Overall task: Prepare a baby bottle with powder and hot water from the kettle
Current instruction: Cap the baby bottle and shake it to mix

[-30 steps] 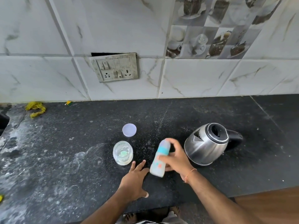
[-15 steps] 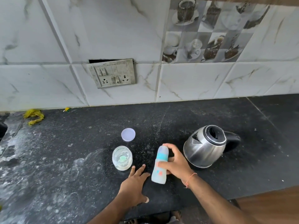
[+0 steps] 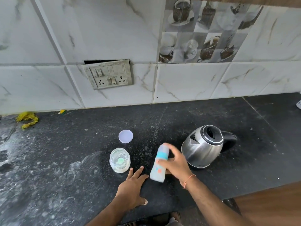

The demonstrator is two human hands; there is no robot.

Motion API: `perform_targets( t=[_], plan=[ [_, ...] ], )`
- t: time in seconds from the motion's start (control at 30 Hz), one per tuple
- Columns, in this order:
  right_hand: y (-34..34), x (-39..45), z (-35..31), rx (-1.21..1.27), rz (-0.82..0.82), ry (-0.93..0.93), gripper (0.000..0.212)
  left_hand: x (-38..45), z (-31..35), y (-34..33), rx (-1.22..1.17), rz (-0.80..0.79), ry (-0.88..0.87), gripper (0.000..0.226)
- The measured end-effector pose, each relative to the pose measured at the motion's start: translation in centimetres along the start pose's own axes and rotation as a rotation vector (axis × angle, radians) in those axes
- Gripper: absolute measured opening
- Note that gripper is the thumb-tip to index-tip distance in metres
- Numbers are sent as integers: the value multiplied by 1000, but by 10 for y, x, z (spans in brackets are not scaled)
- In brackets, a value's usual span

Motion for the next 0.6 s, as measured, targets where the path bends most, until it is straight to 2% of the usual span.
perform_targets(
  t=[0.03,0.07,0.2,0.27,0.3,0.4,0.43,0.5,0.53,0.6],
  plan=[
    [2,1,-1,-32,53,95,64,1,1,-1,2,-1,-1,107],
    [4,2,-1,3,66,109,60,1,1,-2,1,3,1,107],
    [-2,1,0,84,-32,-77,69,-1,-1,-1,6,15,2,106],
    [-3,0,2,33,36,54,57,0,-1,-2,9,10,-1,107],
    [-2,2,3,69,51,59,52,1,0,-3,5,14,-1,107],
    [-9,5,2,214,-24,-119,64,-4,0,-1,-2,15,4,106],
    [-9,5,4,209,-34,-121,65,-5,0,0,1,10,4,105],
    [-7,3,4,130,70,44,59,-3,1,1,0,11,2,106],
    [-5,5,5,136,82,53,57,-1,1,-1,-4,17,3,106],
    [-5,9,2,199,41,-49,62,-3,1,-2,-7,19,4,106]
  ],
)
Point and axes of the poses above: each hand's wrist, its own x-axis towards the middle knuckle, its own y-axis out of the back of the hand, z = x × y, the point moved 1 cm from there along x, towards the middle knuckle, and after that the axes turned 7 degrees about -x, right-handed, at the moved point
